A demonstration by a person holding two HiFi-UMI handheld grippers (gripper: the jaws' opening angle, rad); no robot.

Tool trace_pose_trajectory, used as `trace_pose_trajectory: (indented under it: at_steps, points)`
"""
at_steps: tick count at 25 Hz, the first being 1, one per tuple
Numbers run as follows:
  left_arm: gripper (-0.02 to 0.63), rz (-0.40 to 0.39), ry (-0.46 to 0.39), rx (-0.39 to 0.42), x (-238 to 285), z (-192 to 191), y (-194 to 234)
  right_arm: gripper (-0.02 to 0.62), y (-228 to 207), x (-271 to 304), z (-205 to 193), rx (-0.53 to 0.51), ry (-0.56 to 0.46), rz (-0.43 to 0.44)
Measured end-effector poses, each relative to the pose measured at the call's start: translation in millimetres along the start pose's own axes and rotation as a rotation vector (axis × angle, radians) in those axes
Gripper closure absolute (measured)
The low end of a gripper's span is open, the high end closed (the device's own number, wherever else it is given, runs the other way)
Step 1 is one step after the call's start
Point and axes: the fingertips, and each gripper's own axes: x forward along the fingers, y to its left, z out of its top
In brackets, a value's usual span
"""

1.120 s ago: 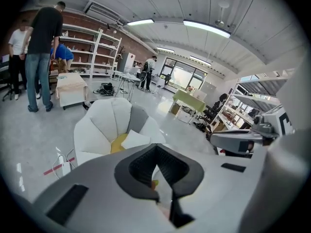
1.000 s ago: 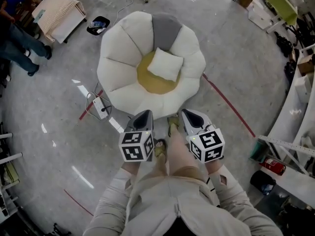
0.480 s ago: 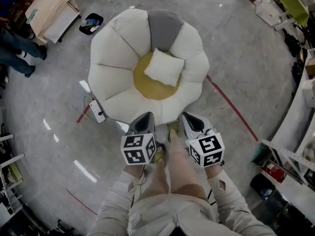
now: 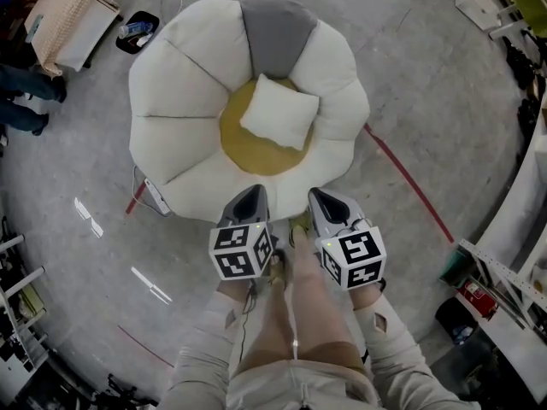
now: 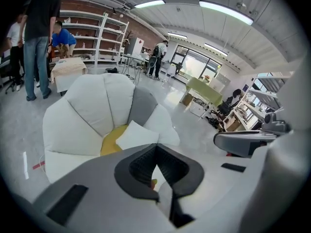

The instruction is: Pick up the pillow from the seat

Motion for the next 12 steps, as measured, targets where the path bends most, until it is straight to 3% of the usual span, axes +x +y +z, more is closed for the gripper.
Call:
trace_pose_trajectory:
  at_steps: [12]
  points:
    - [0.601, 0.042, 0.026, 0.004, 111, -14, 32, 0.595, -54, 72, -21, 0.022, 0.013, -0.008]
